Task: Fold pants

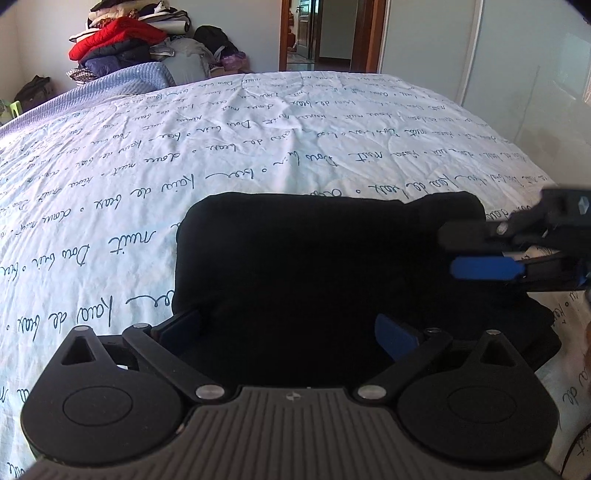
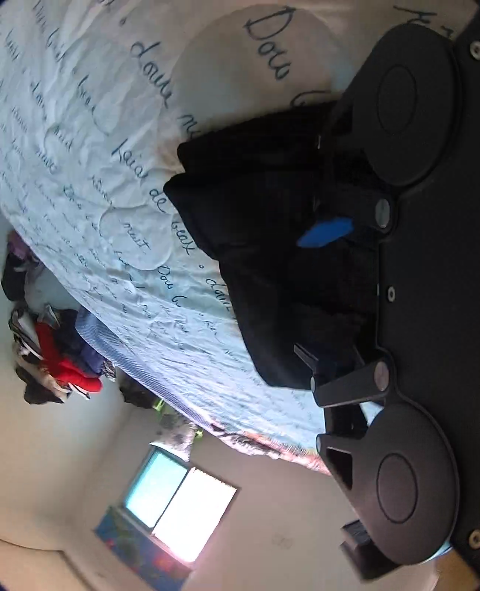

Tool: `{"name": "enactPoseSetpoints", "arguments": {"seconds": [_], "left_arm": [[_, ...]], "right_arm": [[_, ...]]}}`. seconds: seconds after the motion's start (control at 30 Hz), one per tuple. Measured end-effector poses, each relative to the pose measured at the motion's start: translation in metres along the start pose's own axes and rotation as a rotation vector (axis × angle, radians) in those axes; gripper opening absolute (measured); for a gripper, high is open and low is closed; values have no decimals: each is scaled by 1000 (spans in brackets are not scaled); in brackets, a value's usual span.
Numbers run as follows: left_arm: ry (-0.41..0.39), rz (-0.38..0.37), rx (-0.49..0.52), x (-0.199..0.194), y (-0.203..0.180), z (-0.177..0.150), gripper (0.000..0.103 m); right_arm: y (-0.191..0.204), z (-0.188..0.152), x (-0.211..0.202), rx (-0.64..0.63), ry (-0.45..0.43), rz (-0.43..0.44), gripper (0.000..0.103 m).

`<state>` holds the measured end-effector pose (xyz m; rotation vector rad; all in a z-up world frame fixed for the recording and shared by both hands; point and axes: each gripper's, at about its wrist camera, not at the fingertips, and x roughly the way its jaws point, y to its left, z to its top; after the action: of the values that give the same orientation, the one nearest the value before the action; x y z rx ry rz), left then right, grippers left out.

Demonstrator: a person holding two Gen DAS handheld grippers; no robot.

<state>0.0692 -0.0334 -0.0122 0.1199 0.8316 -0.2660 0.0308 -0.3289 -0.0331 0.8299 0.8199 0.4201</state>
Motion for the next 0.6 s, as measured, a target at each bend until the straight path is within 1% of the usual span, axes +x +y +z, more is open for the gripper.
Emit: {"name": "enactPoseSetpoints", "arguments": {"seconds": [0.03, 0.07, 0.1, 0.17, 0.2, 0.23, 0.27, 0.33, 0.37, 0.4, 0.47, 0.5, 0.57, 0.6], "left_arm": [[-3, 0, 2, 0, 0, -1, 102], [-4, 1, 5, 0, 0, -1, 103], [-5, 1, 4, 1, 0, -2, 103], [-7, 2, 1, 2, 0, -2, 103], [-9, 3, 1, 2, 0, -2, 103], [-10, 3, 3, 2, 0, -3, 103], [-12, 1, 3, 2, 1, -3, 103], [-19, -5, 3, 4, 2, -6, 103], [-23, -2, 9, 3, 3, -7, 103], [-26, 3, 14, 1, 3, -8, 103], [-26, 9, 4, -11, 4, -11, 98], [-35, 8, -2, -20, 5, -14, 96], [-66, -30, -15, -40, 4, -24, 98], [-75, -57, -23, -48, 3, -32, 98]], "right_arm": [[3, 3, -6, 21, -6, 2, 58], [9, 6, -13, 13, -28, -5, 61], [18, 7, -19, -19, -55, -12, 66], [33, 8, -27, -70, -86, 4, 72], [37, 6, -28, -77, -84, 18, 78], [38, 3, -26, -77, -69, 23, 80], [34, -1, -21, -74, -46, 11, 80], [14, -15, -5, -73, 17, -61, 74], [6, -19, -8, -79, -9, -39, 71], [3, -21, -13, -63, -22, -20, 71], [10, -19, -28, -26, -21, -31, 74], [16, -20, -38, -42, -43, -34, 74], [28, -29, -59, -104, -101, -9, 80], [29, -35, -66, -116, -117, 8, 85]]}}
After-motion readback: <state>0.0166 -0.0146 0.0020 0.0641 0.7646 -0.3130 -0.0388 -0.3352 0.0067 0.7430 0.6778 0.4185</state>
